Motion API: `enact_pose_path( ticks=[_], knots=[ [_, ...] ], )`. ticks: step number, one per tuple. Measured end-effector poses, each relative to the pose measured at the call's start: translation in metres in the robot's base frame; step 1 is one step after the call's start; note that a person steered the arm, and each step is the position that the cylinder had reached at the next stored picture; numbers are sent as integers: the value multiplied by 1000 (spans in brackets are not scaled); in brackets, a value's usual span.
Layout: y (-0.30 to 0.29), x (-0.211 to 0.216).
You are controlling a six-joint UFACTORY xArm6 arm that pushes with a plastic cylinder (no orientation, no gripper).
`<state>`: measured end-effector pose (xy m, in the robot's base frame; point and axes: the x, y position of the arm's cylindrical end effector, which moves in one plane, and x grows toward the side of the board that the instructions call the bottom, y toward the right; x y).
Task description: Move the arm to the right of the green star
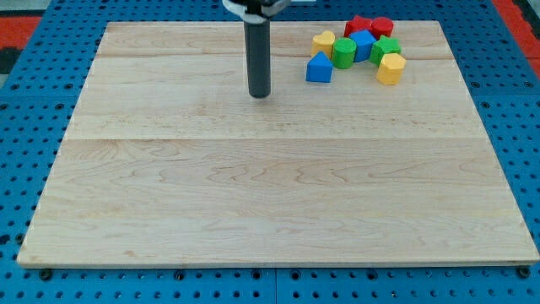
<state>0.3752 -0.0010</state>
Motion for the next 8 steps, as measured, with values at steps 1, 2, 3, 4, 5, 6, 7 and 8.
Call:
enact_pose_path(
  ticks=[1, 2, 3, 4, 5, 6, 7, 8],
  knots=[
    [102, 39],
    [182, 37],
    [231, 31],
    [286, 31],
    [299, 21],
    [320, -10],
    [328, -38],
    [333, -43]
  ],
)
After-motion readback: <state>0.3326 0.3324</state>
